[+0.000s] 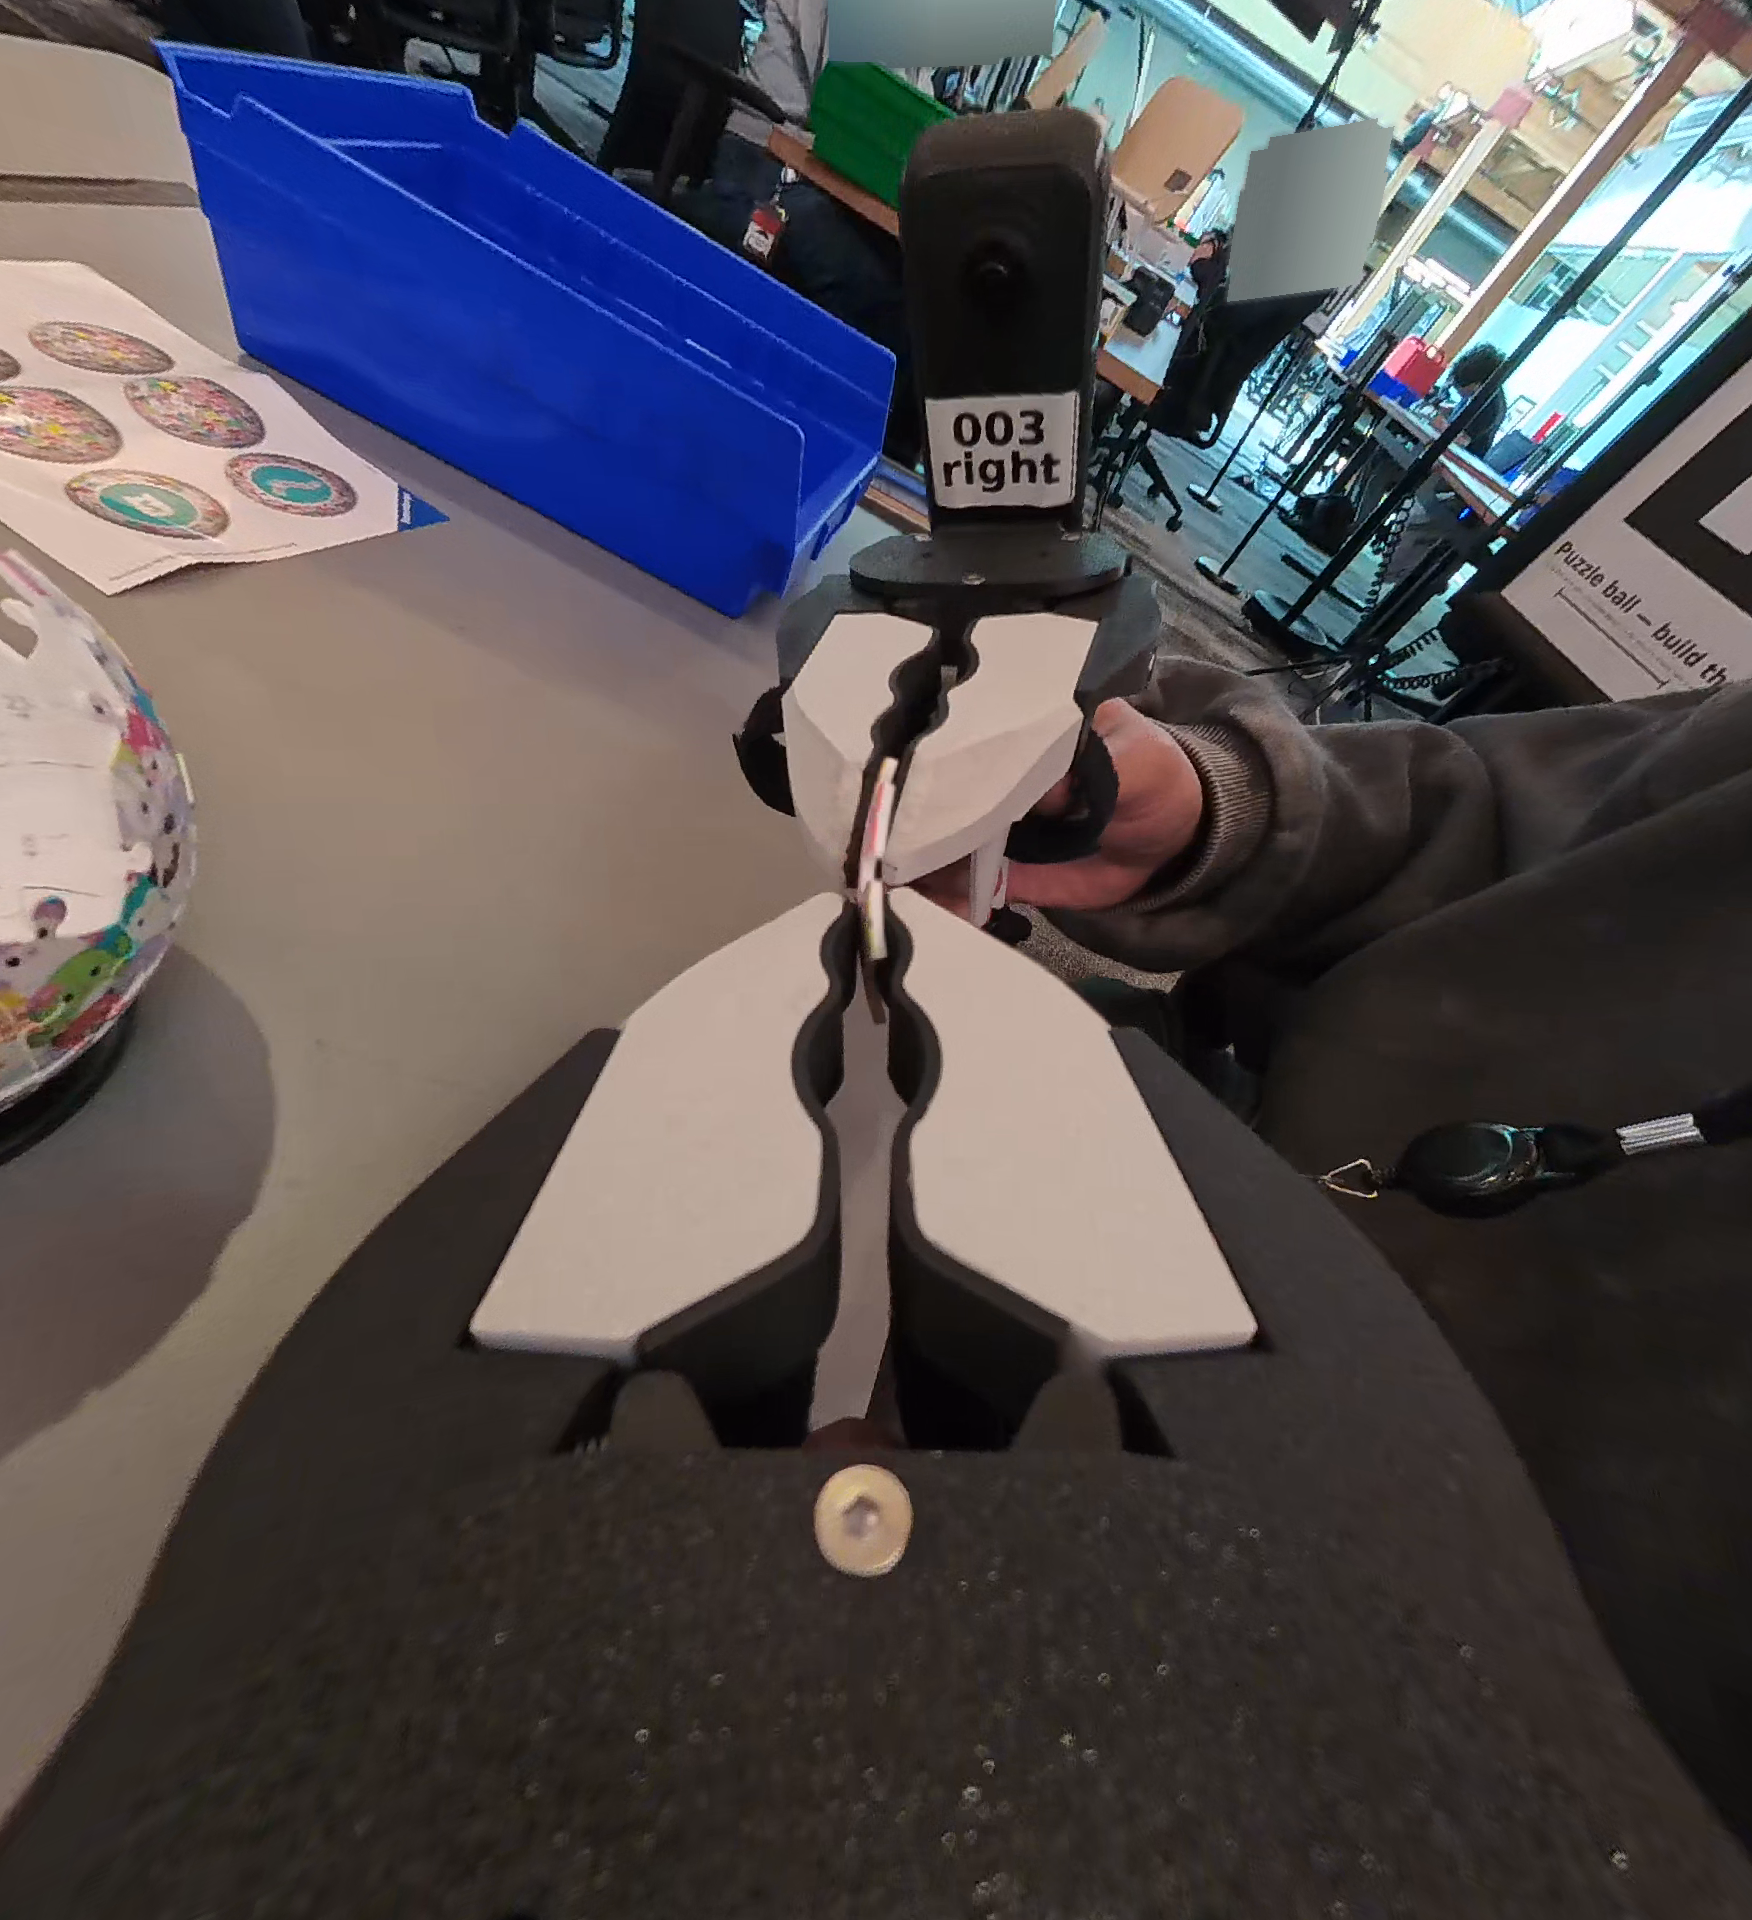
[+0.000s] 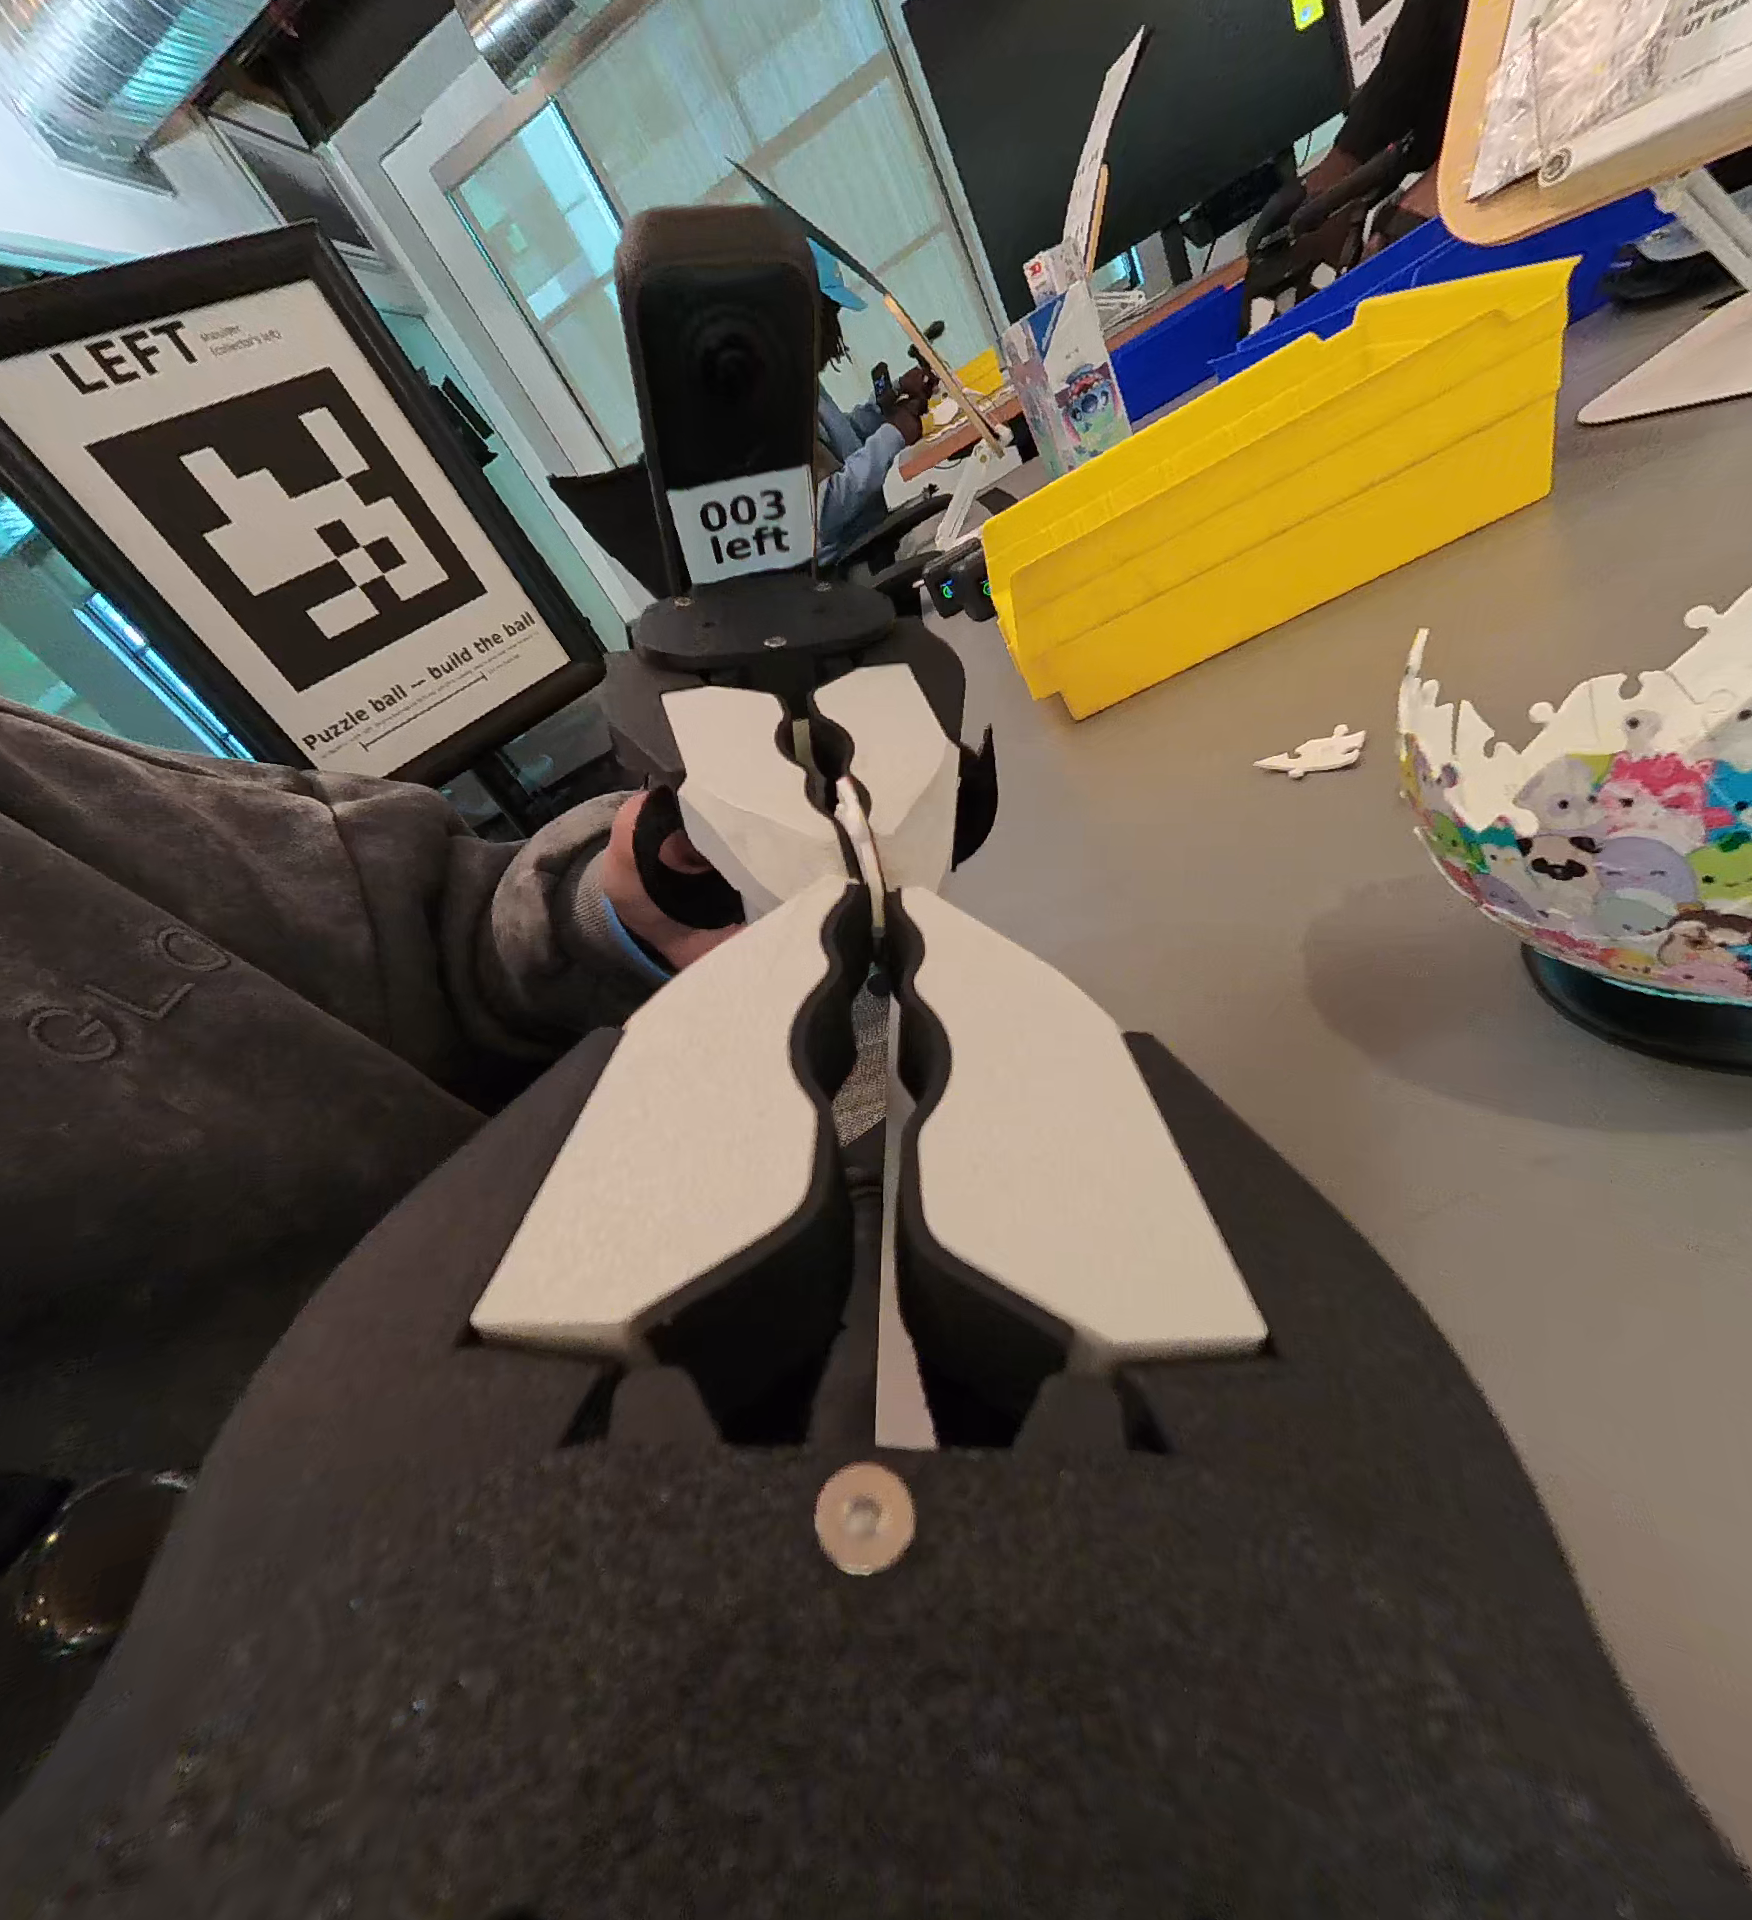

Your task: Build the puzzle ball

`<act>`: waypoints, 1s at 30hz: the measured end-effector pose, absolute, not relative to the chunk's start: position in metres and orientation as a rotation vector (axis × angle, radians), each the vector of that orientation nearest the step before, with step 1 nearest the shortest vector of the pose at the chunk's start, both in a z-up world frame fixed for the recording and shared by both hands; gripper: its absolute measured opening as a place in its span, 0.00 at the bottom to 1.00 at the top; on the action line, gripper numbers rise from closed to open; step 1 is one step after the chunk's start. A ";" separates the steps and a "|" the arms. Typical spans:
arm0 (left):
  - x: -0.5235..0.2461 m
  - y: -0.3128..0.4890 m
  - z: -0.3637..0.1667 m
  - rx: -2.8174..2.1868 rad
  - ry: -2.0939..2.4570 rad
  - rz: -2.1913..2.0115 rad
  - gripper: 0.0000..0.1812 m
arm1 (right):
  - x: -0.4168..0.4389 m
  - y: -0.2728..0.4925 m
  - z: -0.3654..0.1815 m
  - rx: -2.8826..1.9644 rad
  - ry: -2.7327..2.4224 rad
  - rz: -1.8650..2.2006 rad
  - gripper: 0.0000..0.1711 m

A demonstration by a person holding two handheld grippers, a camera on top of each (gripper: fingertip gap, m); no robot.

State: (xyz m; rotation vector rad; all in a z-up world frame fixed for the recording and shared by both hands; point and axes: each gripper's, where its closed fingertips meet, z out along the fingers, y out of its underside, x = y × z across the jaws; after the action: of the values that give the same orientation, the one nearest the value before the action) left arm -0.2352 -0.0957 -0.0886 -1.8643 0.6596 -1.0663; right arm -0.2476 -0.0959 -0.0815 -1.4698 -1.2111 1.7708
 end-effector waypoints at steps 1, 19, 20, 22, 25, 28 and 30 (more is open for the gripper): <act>-0.235 -0.096 -0.089 -1.869 0.664 -1.070 0.01 | -0.247 -0.096 -0.082 -1.468 -1.219 1.765 0.02; -0.230 -0.099 -0.104 -1.890 0.761 -0.928 0.03 | -0.237 -0.089 -0.074 -1.456 -1.149 1.841 0.01; -0.229 -0.099 -0.104 -1.888 0.765 -0.930 0.03 | -0.237 -0.089 -0.077 -1.465 -1.164 1.822 0.01; -0.228 -0.099 -0.102 -1.880 0.758 -0.930 0.03 | -0.239 -0.091 -0.082 -1.467 -1.206 1.773 0.01; -0.232 -0.098 -0.104 -1.890 0.756 -0.929 0.01 | -0.241 -0.093 -0.083 -1.461 -1.221 1.759 0.01; -0.239 -0.096 -0.097 -1.875 0.710 -0.963 0.00 | -0.243 -0.095 -0.092 -1.489 -1.268 1.732 0.01; -0.244 -0.096 -0.092 -1.865 0.679 -0.990 0.00 | -0.244 -0.098 -0.101 -1.512 -1.320 1.667 0.02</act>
State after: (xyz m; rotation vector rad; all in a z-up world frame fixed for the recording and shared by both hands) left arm -0.2440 -0.0963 -0.0921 -1.8653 0.6789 -0.9904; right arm -0.2443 -0.0978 -0.1010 -1.5121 -1.3199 1.6670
